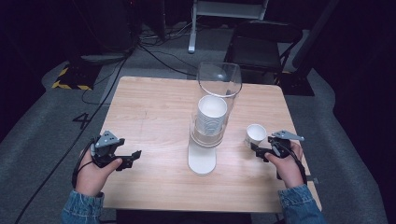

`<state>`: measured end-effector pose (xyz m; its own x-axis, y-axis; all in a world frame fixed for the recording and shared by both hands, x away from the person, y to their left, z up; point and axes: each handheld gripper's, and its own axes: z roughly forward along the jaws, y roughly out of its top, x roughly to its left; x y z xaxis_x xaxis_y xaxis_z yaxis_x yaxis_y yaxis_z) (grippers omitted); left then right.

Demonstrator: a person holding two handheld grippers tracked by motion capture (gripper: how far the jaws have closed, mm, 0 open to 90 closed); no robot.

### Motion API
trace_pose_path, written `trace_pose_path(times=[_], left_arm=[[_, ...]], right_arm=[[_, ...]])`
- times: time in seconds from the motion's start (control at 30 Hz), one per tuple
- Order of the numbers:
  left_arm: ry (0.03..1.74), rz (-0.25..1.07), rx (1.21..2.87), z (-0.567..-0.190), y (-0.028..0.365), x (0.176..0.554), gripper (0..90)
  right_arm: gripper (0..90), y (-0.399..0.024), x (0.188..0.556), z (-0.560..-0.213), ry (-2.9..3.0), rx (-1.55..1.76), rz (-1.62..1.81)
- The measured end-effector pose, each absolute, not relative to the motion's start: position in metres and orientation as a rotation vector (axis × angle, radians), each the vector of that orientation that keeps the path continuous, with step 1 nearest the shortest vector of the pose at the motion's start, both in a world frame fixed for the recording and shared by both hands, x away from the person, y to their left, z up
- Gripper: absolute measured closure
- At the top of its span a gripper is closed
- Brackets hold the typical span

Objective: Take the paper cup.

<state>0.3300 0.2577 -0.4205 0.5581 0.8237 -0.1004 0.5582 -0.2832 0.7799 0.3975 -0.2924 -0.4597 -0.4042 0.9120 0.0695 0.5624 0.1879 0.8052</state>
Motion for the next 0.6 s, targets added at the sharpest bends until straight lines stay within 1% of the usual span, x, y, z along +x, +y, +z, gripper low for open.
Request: trace_pose_path(times=[0.13,0.33,0.47,0.6], left_arm=[[1.112,0.409,1.983,-0.421,0.257,0.329,19.1],[1.12,0.401,1.989,-0.424,0.257,0.326,19.1],[1.11,0.402,1.995,-0.423,0.256,0.326,19.1],[1.109,0.399,1.998,-0.424,0.256,0.327,19.1]], right_arm=[[15.9,-0.291,0.379,-0.445,2.043,1.321,1.188],[15.9,-0.277,0.362,-0.437,2.109,1.231,1.253],[15.9,-0.263,0.353,-0.437,2.2,1.178,1.331],[15.8,-0.252,0.347,-0.438,2.273,1.09,1.334]])
